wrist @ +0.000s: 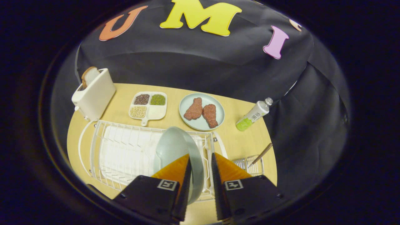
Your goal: Take the plate from the dish rack, then take the spoon from the basket and place it into the plate.
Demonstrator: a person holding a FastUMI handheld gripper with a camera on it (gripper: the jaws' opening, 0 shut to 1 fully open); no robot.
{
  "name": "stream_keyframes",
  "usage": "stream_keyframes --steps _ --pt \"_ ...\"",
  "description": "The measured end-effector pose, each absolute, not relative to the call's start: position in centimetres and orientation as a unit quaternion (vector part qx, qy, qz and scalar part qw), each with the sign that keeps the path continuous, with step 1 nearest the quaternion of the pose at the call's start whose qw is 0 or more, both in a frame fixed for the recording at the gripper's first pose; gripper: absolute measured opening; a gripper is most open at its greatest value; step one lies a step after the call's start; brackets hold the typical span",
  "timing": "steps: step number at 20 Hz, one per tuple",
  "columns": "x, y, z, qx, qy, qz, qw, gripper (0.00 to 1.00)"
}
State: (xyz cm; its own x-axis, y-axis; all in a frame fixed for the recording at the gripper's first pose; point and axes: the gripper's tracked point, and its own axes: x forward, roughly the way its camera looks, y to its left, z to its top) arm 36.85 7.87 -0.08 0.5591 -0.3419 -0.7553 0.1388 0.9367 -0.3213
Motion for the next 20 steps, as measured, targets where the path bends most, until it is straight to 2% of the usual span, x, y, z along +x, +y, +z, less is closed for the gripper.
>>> stream_keyframes --steps 2,6,18,20 --pt "36.6 7.5 -0.1 -0.126 0.457 -0.152 0.867 0.21" --pt "35.8 7.6 1.3 -0.146 0.449 -0.184 0.862 0.12" --pt "33.2 7.6 4.5 -0.191 0.406 -0.229 0.864 0.10" --pt "32.4 7.7 5.4 -0.180 0.401 -0.218 0.871 0.10"
